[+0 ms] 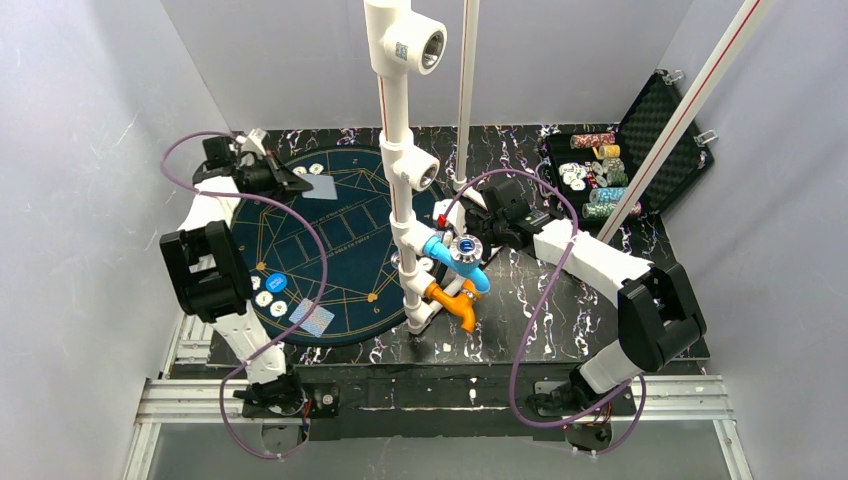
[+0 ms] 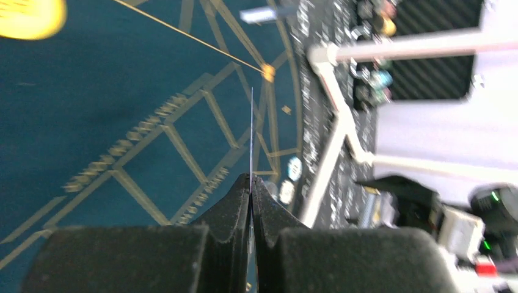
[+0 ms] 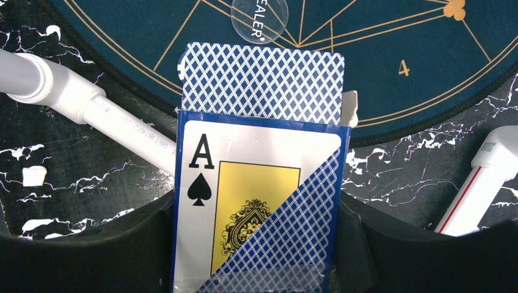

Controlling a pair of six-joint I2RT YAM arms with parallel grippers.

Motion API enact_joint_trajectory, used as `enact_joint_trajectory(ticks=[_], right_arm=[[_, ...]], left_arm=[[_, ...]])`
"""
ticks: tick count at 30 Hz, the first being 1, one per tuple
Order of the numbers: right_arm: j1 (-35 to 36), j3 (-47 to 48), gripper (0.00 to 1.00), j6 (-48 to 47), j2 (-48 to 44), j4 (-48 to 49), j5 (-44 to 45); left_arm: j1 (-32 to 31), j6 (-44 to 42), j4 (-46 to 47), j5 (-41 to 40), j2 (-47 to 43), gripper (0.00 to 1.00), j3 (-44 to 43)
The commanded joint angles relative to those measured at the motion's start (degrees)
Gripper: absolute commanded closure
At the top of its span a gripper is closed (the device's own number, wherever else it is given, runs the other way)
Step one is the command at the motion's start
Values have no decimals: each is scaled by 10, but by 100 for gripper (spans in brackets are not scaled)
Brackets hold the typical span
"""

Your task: Distribute texas hold em gaming equipment

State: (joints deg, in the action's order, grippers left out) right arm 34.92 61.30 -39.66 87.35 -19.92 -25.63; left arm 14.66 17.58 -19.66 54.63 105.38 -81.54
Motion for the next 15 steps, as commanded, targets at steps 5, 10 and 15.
enact_joint_trajectory(ticks=[5,10,15], right_arm=[[-4,8,99,-6,-25,13,-10],[-4,12,99,-6,-21,12,-11],[-4,19,99,-5,-16,9,-14]], left_arm=[[39,40,-11,-263,42,100,-34],[40,51,4,-306,76,100,-37],[40,76,10,-307,127,100,-66]])
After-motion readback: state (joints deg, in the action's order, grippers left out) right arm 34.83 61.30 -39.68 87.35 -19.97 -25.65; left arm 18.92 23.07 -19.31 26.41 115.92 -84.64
